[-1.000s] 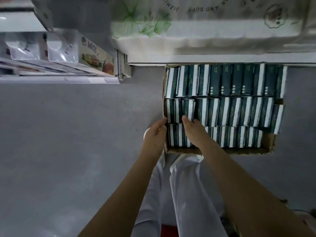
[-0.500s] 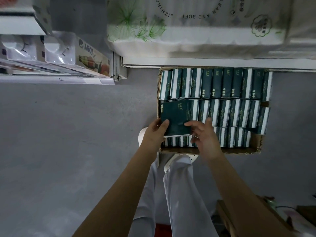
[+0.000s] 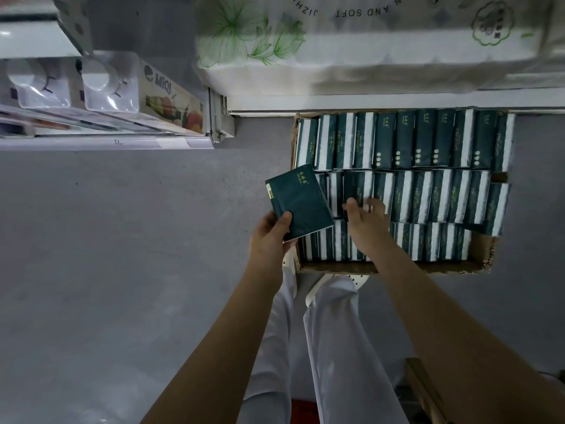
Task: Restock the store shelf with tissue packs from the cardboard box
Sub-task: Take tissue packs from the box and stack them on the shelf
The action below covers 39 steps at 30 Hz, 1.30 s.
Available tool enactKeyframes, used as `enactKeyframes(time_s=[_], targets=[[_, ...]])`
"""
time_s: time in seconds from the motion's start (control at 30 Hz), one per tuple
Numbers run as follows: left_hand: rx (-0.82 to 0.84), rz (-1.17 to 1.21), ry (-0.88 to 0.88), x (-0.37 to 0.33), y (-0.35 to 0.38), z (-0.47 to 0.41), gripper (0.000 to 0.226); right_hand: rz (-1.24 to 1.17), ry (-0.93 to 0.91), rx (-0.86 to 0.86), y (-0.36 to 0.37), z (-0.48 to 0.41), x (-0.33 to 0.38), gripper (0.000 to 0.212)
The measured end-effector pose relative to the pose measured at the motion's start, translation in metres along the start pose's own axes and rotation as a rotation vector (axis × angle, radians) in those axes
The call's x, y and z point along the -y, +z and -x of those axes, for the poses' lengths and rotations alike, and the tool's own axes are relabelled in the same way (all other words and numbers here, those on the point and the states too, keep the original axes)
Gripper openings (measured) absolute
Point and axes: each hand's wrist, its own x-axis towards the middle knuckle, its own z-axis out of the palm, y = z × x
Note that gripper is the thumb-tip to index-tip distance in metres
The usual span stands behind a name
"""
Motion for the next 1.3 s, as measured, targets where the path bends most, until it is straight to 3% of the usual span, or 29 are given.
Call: enactKeyframes(time_s=[0.1, 0.27, 0.43, 0.53, 0.6, 0.8, 1.0, 1.13, 1.3], targets=[[-0.012, -0.018, 0.024, -0.006, -0.004, -0.005, 0.02, 0.009, 0.02, -0.043, -0.002, -0.004, 0.0, 0.066], [0.006, -0.03, 0.043, -0.013, 0.0, -0.008, 0.013, 0.078, 0.093, 0.032, -0.006, -0.007, -0.001, 0.06], [0.037, 0.043, 0.03, -0.015, 0.01, 0.0, 0.011, 0.24, -0.084, -0.111, -0.014, 0.005, 0.003, 0.047], [0.027, 0.053, 0.013, -0.017, 0.015, 0.011, 0.012, 0.009, -0.16, -0.191, -0.02, 0.02, 0.004, 0.022], [0.032, 0.075, 0.018, -0.02, 0.016, 0.02, 0.026, -0.191, -0.186, -0.241, -0.027, 0.035, 0.006, 0.012], [0.124, 0.148, 0.117, -0.058, 0.022, 0.088, 0.068, -0.634, -0.282, -0.397, -0.068, 0.122, 0.033, 0.027], [0.233, 0.184, 0.2, -0.128, 0.029, 0.217, 0.053, -1.069, -0.208, -0.445, -0.148, 0.241, 0.108, 0.038], [0.298, 0.186, 0.336, -0.174, 0.033, 0.319, 0.051, -1.2, -0.361, -0.435, -0.21, 0.334, 0.153, 0.02], [0.386, 0.205, 0.54, -0.218, 0.036, 0.413, 0.033, -1.153, -0.585, -0.415, -0.287, 0.426, 0.191, 0.018]])
